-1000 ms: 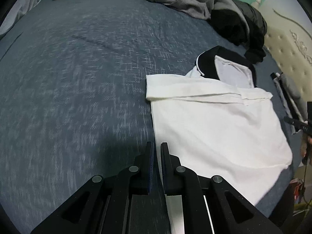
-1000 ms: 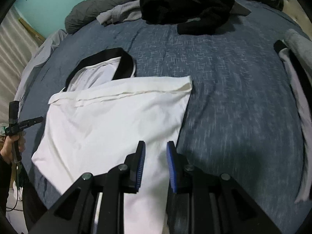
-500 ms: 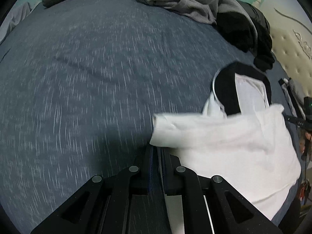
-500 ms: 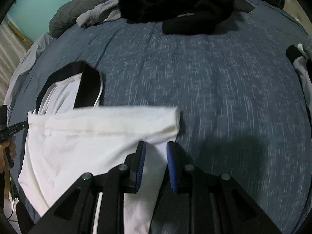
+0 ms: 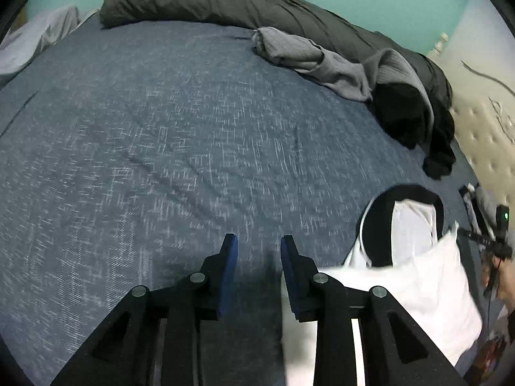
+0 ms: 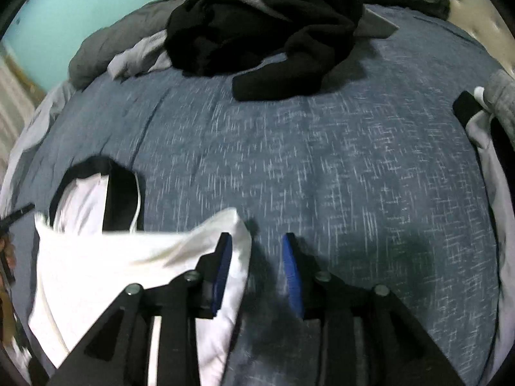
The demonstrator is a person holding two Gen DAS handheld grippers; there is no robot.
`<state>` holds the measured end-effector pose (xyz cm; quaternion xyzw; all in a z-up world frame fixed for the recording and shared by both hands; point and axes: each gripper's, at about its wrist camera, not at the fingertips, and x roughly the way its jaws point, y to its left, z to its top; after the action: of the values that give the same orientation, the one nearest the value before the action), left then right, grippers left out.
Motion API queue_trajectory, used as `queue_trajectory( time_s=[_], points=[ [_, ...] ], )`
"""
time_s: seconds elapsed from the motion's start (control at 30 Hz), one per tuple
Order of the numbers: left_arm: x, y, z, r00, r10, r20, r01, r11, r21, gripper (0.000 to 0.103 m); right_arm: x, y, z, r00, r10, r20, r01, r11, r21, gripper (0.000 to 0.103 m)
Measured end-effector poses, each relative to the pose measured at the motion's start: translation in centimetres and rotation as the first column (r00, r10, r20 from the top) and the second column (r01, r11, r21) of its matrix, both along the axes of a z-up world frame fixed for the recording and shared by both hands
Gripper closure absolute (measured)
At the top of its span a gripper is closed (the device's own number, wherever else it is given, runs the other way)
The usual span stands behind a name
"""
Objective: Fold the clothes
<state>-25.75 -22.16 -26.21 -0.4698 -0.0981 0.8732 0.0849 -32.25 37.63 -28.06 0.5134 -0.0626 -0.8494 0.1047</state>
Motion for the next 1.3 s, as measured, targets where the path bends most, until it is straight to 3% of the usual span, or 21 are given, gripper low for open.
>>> queue_trajectory(
  time_s=[0.17, 0.27, 0.37, 0.57, 0.63, 0.73, 0.8, 0.87, 1.0, 1.3],
  points=[
    [1.7, 0.1, -1.7, 0.996, -0.075, 0.045, 0.079, 0.993, -0.09, 0.071, 1.5, -0.8, -1.0, 0.997, 0.073, 0.009, -0.073, 0.997, 0.037, 0.062],
    [1.6, 0.8, -2.5, 0.994, -0.098, 0.049, 0.104, 0.984, -0.146, 0.064, 1.4, -1.2, -0.8, 0.997, 0.073, -0.01, -0.072, 0.997, 0.036, 0.054],
    [1.5, 1.6, -2.6, 0.992, -0.128, 0.008, 0.128, 0.979, -0.156, 0.052, 1.0, -1.8, -0.5, 0.996, 0.086, -0.033, -0.085, 0.995, 0.05, 0.05],
    [0.1, 2.2, -2.9, 0.987, -0.162, -0.022, 0.157, 0.978, -0.137, 0.05, -0.5, -2.5, -1.2, 0.993, 0.113, -0.032, -0.109, 0.988, 0.11, 0.049],
    [-0.1, 2.2, -2.9, 0.985, -0.171, -0.032, 0.165, 0.977, -0.133, 0.05, -0.6, -2.9, -1.3, 0.991, 0.125, -0.049, -0.118, 0.985, 0.125, 0.058],
    [-0.5, 2.6, -3.1, 0.982, -0.184, -0.047, 0.177, 0.976, -0.126, 0.062, -0.6, -3.5, -1.3, 0.987, 0.151, -0.062, -0.143, 0.983, 0.117, 0.079],
    [-0.8, 2.9, -3.2, 0.979, -0.196, -0.053, 0.189, 0.975, -0.12, 0.092, -0.5, -3.7, -1.3, 0.986, 0.15, -0.069, -0.143, 0.984, 0.105, 0.091],
    [-1.0, 3.1, -3.2, 0.977, -0.209, -0.053, 0.203, 0.974, -0.1, 0.103, -0.3, -3.5, -1.2, 0.988, 0.134, -0.075, -0.129, 0.989, 0.07, 0.099],
    [-0.8, 3.3, -2.6, 0.975, -0.214, -0.059, 0.211, 0.976, -0.06, 0.103, 0.3, -3.4, -0.3, 0.986, 0.131, -0.106, -0.126, 0.991, 0.05, 0.099],
    [0.3, 0.8, 0.6, 0.985, -0.123, -0.119, 0.122, 0.992, -0.016, 0.103, 0.8, -1.5, 3.7, 0.971, 0.072, -0.226, -0.067, 0.997, 0.032, 0.1]
  ],
)
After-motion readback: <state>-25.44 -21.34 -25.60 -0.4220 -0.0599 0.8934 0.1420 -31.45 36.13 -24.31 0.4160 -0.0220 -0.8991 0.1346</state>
